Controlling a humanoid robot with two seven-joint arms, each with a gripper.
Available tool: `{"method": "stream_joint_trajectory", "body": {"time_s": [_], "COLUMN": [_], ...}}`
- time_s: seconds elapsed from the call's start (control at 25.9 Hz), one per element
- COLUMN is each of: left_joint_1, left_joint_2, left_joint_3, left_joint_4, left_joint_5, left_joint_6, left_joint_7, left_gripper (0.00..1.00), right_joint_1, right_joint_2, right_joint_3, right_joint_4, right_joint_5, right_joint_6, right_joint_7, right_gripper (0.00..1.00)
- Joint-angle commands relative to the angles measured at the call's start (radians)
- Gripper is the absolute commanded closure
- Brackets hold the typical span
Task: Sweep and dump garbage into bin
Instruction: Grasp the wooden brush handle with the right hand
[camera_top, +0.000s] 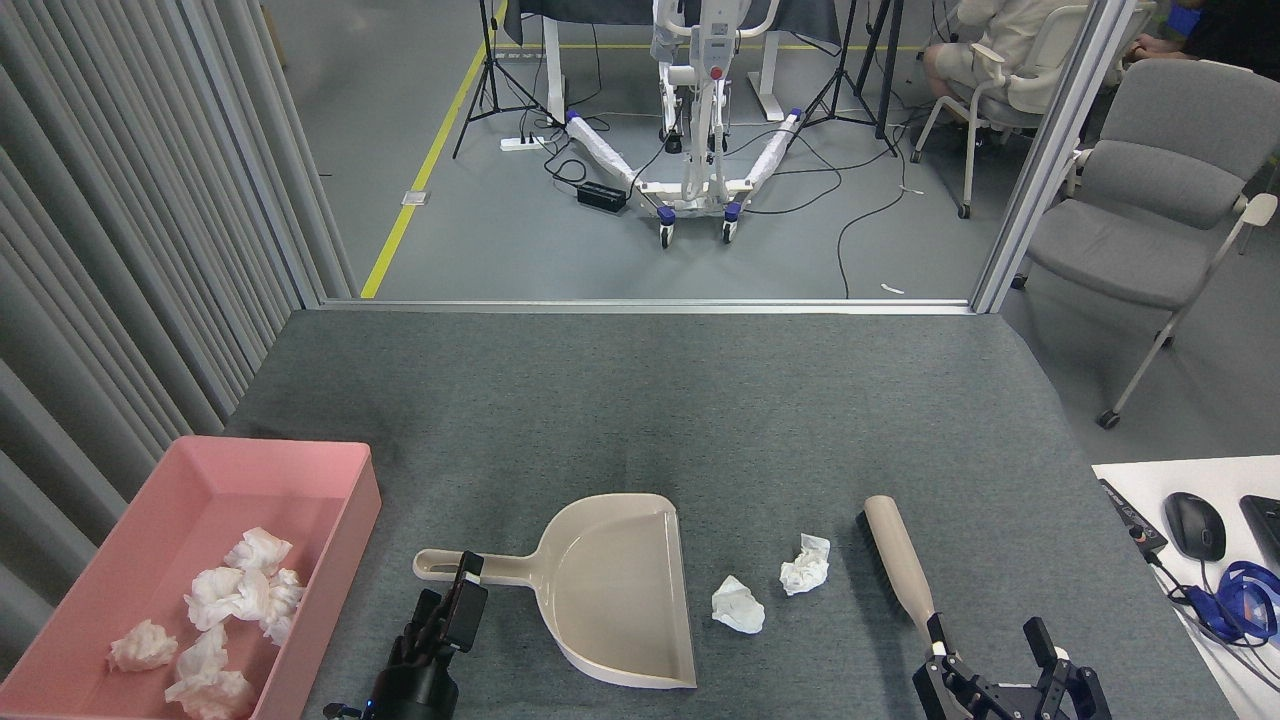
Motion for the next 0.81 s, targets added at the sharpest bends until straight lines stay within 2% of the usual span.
{"method": "stream_joint_trajectory", "body": {"time_s": [0.0,0.27,0.58,0.77], "left_joint_1": [-0.018,-0.054,-0.087,-0.097], "left_joint_2": [0.0,0.0,-0.002,-0.003], "left_joint_3": [0.003,0.011,0.012,0.012], "left_joint_4": [0.023,0.076,0.139,0.148], "left_joint_5": [0.011,0.089,0.091,0.091], "left_joint_6": [-0.002,-0.014,-0.041,-0.043], "left_joint_7": [0.0,0.0,0.0,0.001], "left_gripper": [0.01,0.01,0.01,0.06], "right_joint_1": [0.009,0.011,0.025,0.031], "right_joint_2": [0.002,0.011,0.023,0.034], "right_joint_3": [0.001,0.012,0.013,0.013], "right_joint_4": [0.009,0.036,0.055,0.068], "right_joint_5": [0.001,0.008,0.011,0.012], "right_joint_6": [-0.002,-0.002,-0.002,0.001], "right_joint_7": [-0.001,-0.003,-0.003,-0.003], "right_gripper": [0.02,0.02,0.02,0.02]}}
